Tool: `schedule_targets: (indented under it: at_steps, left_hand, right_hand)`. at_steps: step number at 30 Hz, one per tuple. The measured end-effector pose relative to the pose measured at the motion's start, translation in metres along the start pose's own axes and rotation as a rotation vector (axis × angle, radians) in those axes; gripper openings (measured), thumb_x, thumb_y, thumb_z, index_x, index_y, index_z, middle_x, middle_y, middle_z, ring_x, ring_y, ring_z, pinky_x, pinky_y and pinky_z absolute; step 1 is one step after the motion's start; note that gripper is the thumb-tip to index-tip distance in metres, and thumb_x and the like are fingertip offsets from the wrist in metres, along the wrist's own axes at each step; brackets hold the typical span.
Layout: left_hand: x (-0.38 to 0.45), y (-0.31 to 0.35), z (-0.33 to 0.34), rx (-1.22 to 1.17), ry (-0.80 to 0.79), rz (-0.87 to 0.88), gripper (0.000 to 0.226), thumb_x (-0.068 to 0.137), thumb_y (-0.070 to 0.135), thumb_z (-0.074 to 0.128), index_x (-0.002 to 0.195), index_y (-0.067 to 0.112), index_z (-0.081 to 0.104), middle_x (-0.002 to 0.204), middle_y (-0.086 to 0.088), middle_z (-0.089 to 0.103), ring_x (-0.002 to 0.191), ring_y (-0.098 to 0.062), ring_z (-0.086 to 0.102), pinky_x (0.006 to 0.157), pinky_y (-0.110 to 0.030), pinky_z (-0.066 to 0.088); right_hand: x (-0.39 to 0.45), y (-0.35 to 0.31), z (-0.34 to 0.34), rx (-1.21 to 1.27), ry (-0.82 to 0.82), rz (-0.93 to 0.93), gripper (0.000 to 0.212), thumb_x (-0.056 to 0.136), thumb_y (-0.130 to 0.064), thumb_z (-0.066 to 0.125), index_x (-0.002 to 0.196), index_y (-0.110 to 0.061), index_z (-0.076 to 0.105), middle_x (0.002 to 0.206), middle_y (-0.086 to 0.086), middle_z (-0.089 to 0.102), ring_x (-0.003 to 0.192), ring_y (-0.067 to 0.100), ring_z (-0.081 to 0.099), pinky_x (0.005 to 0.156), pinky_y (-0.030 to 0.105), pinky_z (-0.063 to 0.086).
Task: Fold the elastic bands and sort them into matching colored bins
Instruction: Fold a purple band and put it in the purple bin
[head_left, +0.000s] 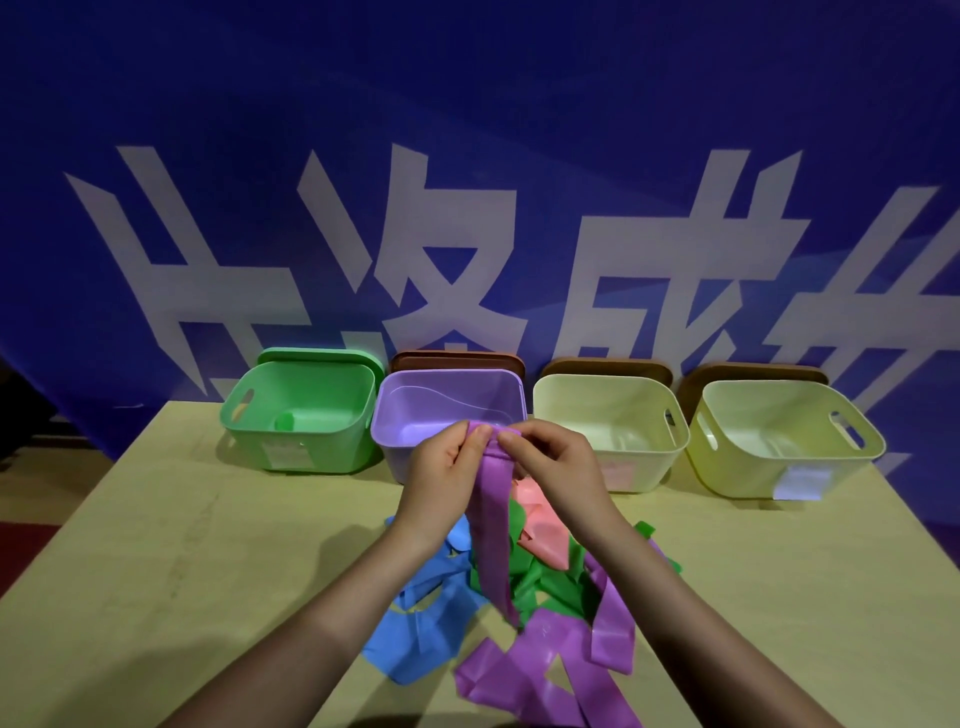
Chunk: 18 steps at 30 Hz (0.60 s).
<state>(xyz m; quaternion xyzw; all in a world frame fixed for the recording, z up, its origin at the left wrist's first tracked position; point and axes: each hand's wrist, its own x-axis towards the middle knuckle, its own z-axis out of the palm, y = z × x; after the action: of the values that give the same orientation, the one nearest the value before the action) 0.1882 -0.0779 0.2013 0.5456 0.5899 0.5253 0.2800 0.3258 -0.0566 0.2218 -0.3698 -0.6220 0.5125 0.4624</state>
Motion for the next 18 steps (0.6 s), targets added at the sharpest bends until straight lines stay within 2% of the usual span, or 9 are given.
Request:
schedule_targets:
  at_steps: [5,9,12,15,18]
  left_hand:
    - [-0.002,0.011,-0.001,-0.131,-0.062,-0.07,0.022,0.097,0.014,0.052,0.083,0.011,0.07,0.077,-0.005,0.069,0.073,-0.007,0.059,0.07,-0.022,0.046]
    - [-0.006,0.014,0.001,-0.467,-0.125,-0.31,0.021,0.087,0.025,0.061,0.084,0.008,0.072,0.072,-0.004,0.071,0.068,-0.011,0.063,0.068,-0.023,0.05]
    - [-0.008,0.01,0.0,-0.601,-0.154,-0.41,0.022,0.072,0.031,0.065,0.079,0.013,0.077,0.086,-0.013,0.072,0.085,-0.027,0.063,0.081,-0.037,0.048]
    - [-0.009,0.008,-0.001,-0.639,-0.135,-0.425,0.017,0.085,0.017,0.06,0.087,0.005,0.071,0.088,-0.017,0.069,0.084,-0.027,0.062,0.079,-0.034,0.05]
    - [-0.011,0.007,-0.003,-0.679,-0.122,-0.467,0.02,0.095,0.008,0.05,0.099,-0.001,0.067,0.09,-0.017,0.071,0.078,-0.022,0.067,0.073,-0.028,0.055]
  right_hand:
    - [-0.001,0.001,-0.005,0.016,-0.004,0.016,0.011,0.085,0.003,0.065,0.084,-0.008,0.068,0.054,-0.01,0.059,0.053,0.0,0.051,0.056,0.014,0.042]
    - [-0.001,0.0,-0.006,0.084,0.059,0.015,0.016,0.084,0.007,0.064,0.085,-0.007,0.07,0.059,-0.007,0.06,0.055,0.0,0.053,0.055,0.014,0.043]
    - [-0.001,0.0,-0.005,0.099,0.076,0.028,0.016,0.084,0.005,0.065,0.084,-0.011,0.071,0.064,0.001,0.06,0.059,0.004,0.054,0.058,0.017,0.046]
    - [0.001,0.003,-0.005,0.065,0.081,0.012,0.021,0.084,0.004,0.066,0.084,-0.016,0.071,0.067,-0.006,0.066,0.063,0.005,0.058,0.061,0.019,0.048]
    - [-0.001,0.009,-0.003,-0.076,0.068,-0.098,0.019,0.083,-0.004,0.07,0.088,-0.021,0.074,0.076,-0.007,0.069,0.071,0.008,0.062,0.066,0.026,0.051]
